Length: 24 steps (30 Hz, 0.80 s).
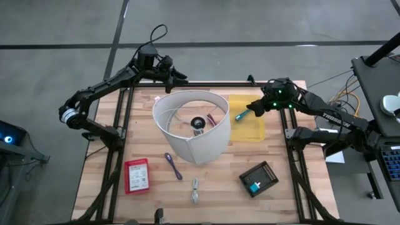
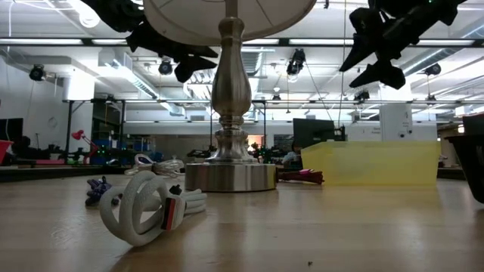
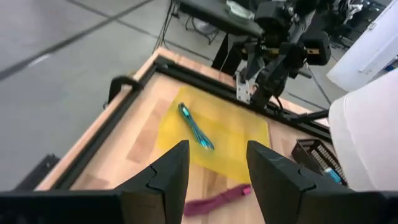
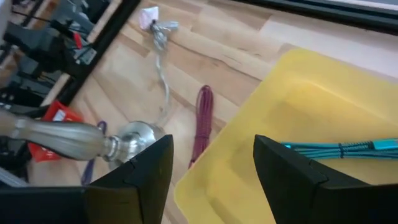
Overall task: Pick and place items into bin
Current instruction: Put the red USB cable into the yellow bin
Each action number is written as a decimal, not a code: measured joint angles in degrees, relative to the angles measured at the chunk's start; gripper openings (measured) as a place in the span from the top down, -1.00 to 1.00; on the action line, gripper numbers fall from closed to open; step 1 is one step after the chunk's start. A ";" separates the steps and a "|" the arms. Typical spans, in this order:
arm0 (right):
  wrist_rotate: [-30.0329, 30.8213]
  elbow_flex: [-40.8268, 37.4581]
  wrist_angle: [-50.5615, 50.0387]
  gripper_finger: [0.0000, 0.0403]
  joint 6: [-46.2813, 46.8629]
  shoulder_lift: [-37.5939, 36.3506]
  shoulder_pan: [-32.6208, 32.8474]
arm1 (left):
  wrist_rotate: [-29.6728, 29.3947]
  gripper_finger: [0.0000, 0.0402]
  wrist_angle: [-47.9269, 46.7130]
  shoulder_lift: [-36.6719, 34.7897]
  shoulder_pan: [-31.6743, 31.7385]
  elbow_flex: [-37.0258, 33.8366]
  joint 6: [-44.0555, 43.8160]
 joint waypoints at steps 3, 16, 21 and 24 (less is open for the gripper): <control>0.30 0.00 -0.62 -0.03 0.02 0.79 0.53 | -0.02 0.28 -2.92 0.00 0.17 0.09 1.08; 1.55 -0.02 2.45 -0.03 -4.65 6.30 7.17 | -0.39 0.28 -13.91 -0.12 0.43 0.14 3.22; 5.13 -0.02 2.32 -0.03 -6.51 9.87 12.76 | -0.63 0.28 -17.79 -0.74 1.05 0.13 7.34; 7.88 -0.02 2.93 -0.03 -6.19 12.20 16.45 | -0.69 0.28 -18.50 -1.03 1.48 0.14 7.40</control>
